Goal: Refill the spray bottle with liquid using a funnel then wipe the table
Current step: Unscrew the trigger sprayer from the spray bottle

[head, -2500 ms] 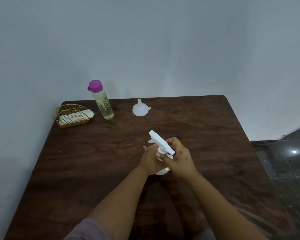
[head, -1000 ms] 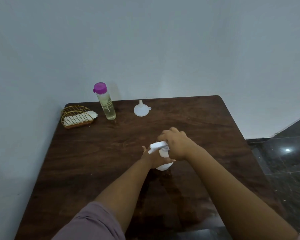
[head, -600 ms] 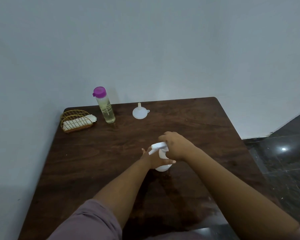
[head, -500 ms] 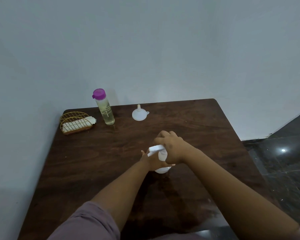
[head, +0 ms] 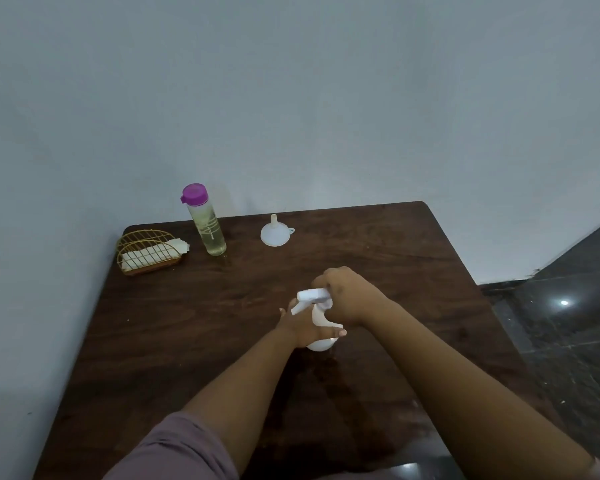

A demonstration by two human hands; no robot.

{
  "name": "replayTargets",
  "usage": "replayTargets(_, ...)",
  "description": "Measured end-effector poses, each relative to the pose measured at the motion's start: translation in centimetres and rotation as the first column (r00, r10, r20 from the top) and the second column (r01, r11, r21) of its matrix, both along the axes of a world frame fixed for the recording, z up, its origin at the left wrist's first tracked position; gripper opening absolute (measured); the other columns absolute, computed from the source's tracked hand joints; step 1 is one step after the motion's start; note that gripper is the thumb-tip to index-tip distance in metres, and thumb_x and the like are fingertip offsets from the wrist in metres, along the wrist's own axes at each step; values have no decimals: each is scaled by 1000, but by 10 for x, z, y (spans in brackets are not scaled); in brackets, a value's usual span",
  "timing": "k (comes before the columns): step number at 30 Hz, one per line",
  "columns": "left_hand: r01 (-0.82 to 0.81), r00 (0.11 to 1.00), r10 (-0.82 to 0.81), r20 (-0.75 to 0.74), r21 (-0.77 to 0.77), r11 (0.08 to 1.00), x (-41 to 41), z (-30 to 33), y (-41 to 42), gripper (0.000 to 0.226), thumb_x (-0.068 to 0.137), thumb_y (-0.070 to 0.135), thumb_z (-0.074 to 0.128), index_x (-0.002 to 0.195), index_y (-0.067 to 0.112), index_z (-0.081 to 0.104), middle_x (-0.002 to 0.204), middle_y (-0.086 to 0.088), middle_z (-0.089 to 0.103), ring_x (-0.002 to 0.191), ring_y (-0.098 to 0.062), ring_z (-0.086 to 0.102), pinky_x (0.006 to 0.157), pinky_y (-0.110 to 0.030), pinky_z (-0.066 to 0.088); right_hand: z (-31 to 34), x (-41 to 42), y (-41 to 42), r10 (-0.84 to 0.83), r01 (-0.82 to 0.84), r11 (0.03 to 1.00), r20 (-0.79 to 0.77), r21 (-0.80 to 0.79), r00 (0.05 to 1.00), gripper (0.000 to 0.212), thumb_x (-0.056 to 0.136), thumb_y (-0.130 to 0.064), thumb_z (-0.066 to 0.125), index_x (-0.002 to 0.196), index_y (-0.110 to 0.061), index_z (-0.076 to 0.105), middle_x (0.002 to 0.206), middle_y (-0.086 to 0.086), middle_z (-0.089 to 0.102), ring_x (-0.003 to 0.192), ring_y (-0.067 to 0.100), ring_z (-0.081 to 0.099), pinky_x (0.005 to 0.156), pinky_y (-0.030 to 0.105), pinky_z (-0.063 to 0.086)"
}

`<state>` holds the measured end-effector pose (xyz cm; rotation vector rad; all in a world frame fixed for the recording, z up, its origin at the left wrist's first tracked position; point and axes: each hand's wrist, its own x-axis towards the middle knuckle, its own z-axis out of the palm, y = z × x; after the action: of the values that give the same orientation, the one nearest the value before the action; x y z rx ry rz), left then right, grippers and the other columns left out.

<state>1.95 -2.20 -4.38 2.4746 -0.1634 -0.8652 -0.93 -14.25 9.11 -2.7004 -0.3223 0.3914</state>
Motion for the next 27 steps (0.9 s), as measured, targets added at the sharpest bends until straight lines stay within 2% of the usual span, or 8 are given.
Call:
replayTargets(3, -16, 997, 21, 68, -68, 998, -8, 14, -2, 111, 54, 78, 71, 145, 31, 30, 148, -5, 32, 138, -28, 29, 111, -51, 34, 6, -3, -5, -44, 41, 996, 39, 75, 998, 16, 76, -17, 72, 83, -20, 59, 65, -13, 46, 64, 7, 51, 61, 14, 33)
replayTargets(5, -32, 994, 38, 98, -65, 997, -12, 18, -2, 111, 50, 81, 70, 143, 34, 30, 146, -2, 31, 136, -27, 28, 109, -54, 35, 9, -4, -10, -96, 84, 987, 84, 135, 992, 19, 75, -22, 74, 90, -15, 65, 68, -11, 51, 63, 7, 52, 59, 14, 34)
replayTargets(9, -45, 991, 53, 122, -72, 996, -18, 25, 0, 96, 59, 74, 74, 138, 35, 36, 141, -2, 34, 132, -27, 31, 106, -51, 38, 15, -7, -21, -257, 219, 941, 126, 258, 958, 22, 73, -30, 72, 81, -10, 66, 69, 1, 61, 58, 12, 56, 55, 23, 47)
replayTargets(12, -28, 990, 37, 135, -66, 997, -21, 26, -1, 89, 67, 69, 73, 140, 33, 35, 137, 0, 35, 132, -25, 31, 103, -45, 41, 24, -11, -27, -342, 282, 911, 167, 301, 925, 22, 72, -29, 72, 73, -8, 66, 63, 2, 58, 52, 10, 49, 50, 21, 41)
replayTargets(17, -59, 988, 64, 141, -33, 998, -26, 35, -3, 88, 72, 66, 72, 143, 28, 37, 137, -1, 41, 132, -25, 36, 101, -45, 44, 43, -21, -35, -411, 316, 880, 235, 355, 881, 27, 70, -29, 73, 70, -3, 65, 65, 10, 61, 52, 14, 49, 47, 21, 38)
replayTargets(22, -94, 988, 98, 117, -42, 995, -27, 35, -4, 90, 69, 66, 74, 142, 25, 39, 137, -1, 43, 131, -27, 41, 100, -47, 46, 64, -32, -45, -434, 301, 868, 310, 395, 846, 29, 70, -30, 72, 69, -1, 64, 63, 12, 60, 52, 16, 49, 49, 30, 42)
replayTargets(24, -115, 987, 120, 109, -49, 992, -28, 34, -5, 91, 69, 65, 75, 141, 24, 40, 138, -1, 43, 131, -27, 41, 100, -48, 46, 72, -36, -49, -433, 291, 873, 348, 391, 832, 29, 71, -30, 71, 68, -2, 64, 63, 13, 59, 53, 22, 51, 50, 32, 43)
replayTargets(27, -134, 986, 138, 96, -45, 990, -29, 33, -5, 92, 68, 65, 75, 142, 23, 39, 140, -2, 42, 130, -28, 42, 101, -47, 46, 85, -41, -55, -420, 263, 880, 388, 396, 820, 30, 70, -27, 70, 64, 0, 61, 59, 15, 56, 50, 16, 44, 49, 28, 35)
